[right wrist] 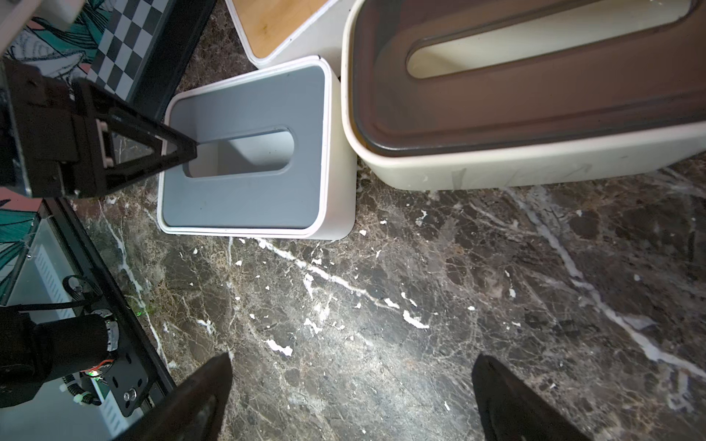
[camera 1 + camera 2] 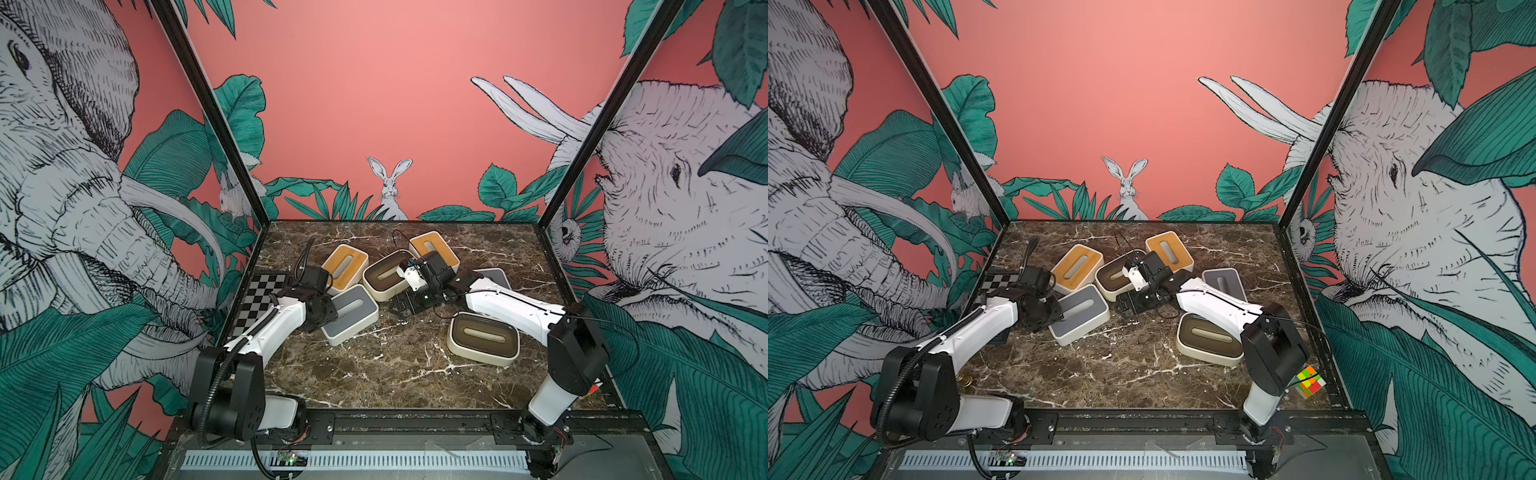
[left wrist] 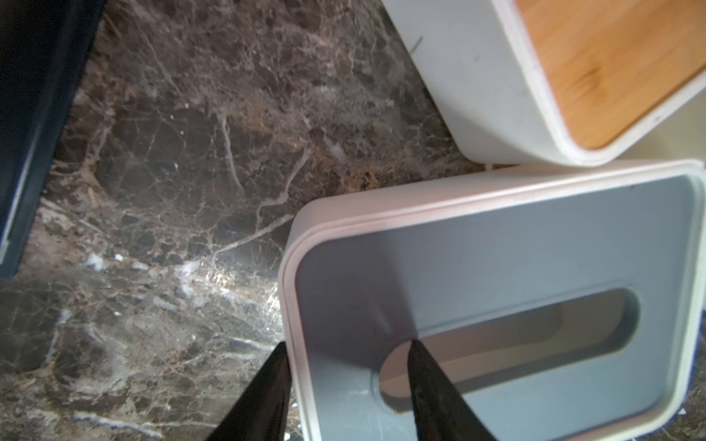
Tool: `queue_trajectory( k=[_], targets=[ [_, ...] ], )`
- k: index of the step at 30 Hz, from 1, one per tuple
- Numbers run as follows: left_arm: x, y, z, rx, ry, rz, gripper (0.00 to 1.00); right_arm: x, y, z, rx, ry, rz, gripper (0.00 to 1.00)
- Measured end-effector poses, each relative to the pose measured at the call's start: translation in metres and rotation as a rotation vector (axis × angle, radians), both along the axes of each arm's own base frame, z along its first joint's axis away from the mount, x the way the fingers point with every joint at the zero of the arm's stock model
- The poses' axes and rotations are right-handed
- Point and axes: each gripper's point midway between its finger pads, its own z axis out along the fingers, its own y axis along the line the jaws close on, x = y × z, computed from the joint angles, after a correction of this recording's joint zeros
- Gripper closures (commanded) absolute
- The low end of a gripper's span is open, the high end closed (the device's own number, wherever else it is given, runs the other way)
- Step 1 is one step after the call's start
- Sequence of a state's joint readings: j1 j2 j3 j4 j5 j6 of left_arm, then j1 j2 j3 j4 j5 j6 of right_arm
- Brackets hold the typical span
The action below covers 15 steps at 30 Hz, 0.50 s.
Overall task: Stack the tissue boxes
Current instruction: Move the tissue box to the center of the board.
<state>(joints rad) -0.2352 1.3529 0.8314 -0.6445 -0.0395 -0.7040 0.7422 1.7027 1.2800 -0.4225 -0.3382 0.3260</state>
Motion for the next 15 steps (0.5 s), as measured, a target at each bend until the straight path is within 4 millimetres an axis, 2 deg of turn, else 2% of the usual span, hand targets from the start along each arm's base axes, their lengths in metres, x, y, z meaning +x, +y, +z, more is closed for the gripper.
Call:
queue_trajectory(
  k=[10, 15],
  targets=[
    [-0.007, 0.003, -0.014, 0.028, 0.058, 0.010, 0.52, -0.001, 0.001, 0.000, 0.008, 0.010, 0.001, 0.02],
    [-0.005, 0.003, -0.014, 0.025, 0.064, 0.026, 0.55, -0.002, 0.000, -0.002, 0.005, 0.013, 0.000, 0.02]
  ],
)
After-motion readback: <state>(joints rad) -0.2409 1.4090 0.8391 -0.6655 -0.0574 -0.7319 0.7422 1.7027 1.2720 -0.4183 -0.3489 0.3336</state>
